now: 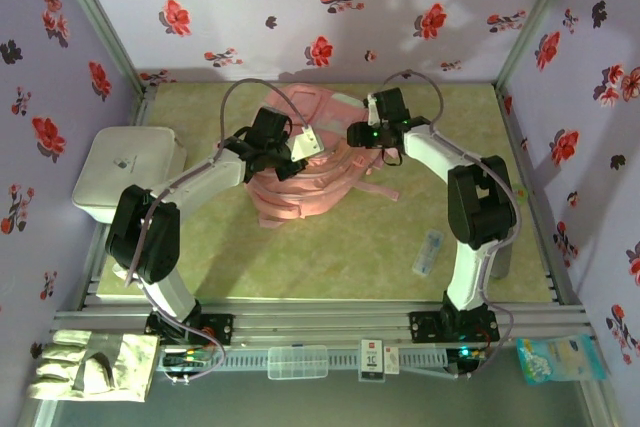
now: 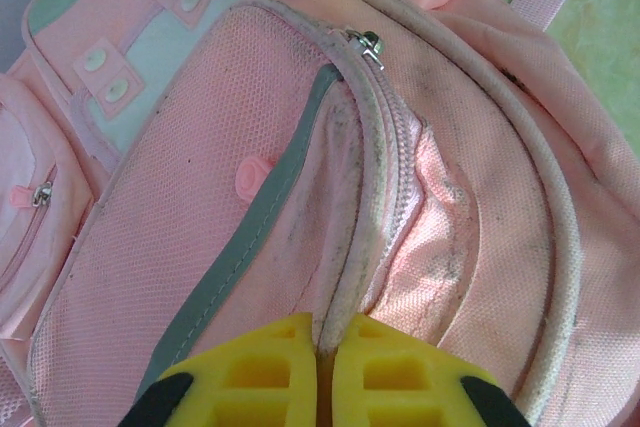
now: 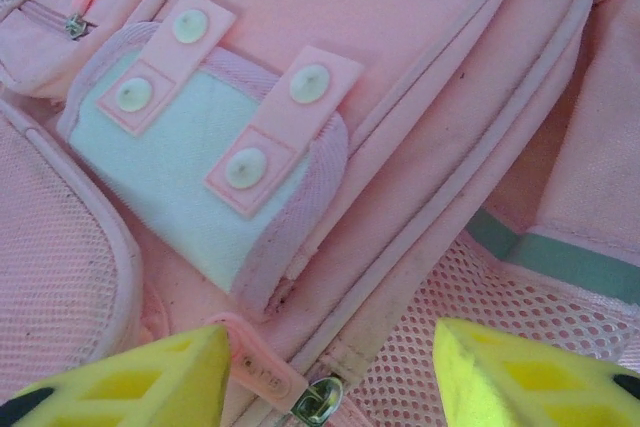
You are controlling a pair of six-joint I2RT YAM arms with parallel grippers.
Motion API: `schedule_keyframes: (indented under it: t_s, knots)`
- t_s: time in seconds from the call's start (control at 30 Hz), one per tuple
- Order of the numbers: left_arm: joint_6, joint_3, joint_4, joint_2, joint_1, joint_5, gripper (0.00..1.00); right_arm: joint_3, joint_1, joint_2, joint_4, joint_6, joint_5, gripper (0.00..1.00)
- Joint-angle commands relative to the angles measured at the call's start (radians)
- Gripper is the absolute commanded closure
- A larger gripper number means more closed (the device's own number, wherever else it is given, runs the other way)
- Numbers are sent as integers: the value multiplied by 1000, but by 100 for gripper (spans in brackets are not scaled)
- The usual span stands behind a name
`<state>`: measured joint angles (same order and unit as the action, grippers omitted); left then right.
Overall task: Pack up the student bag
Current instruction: Unzip the student bag at the center of the table.
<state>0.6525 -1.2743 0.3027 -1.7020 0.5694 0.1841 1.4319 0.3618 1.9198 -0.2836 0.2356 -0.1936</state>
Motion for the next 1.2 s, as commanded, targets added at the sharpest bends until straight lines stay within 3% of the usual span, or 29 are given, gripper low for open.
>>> schedule_keyframes:
  t_s: [0.0, 0.13, 0.47, 0.9, 1.17]
  knots:
    - [-37, 0, -30, 47, -15, 5, 97, 25, 10, -25, -47, -51, 26, 46]
    - [-37, 0, -28, 46, -14, 6, 97, 38, 19, -16, -69, -80, -4, 40]
    - [-41, 0, -29, 42, -15, 9, 97, 99, 43, 30, -129, -130, -72, 41]
    - [-40, 2, -28, 43, -13, 11, 97, 139, 46, 73, -161, -134, 44, 60]
    - [-43, 3, -27, 45, -15, 11, 99, 129, 45, 54, -153, -128, 105, 86]
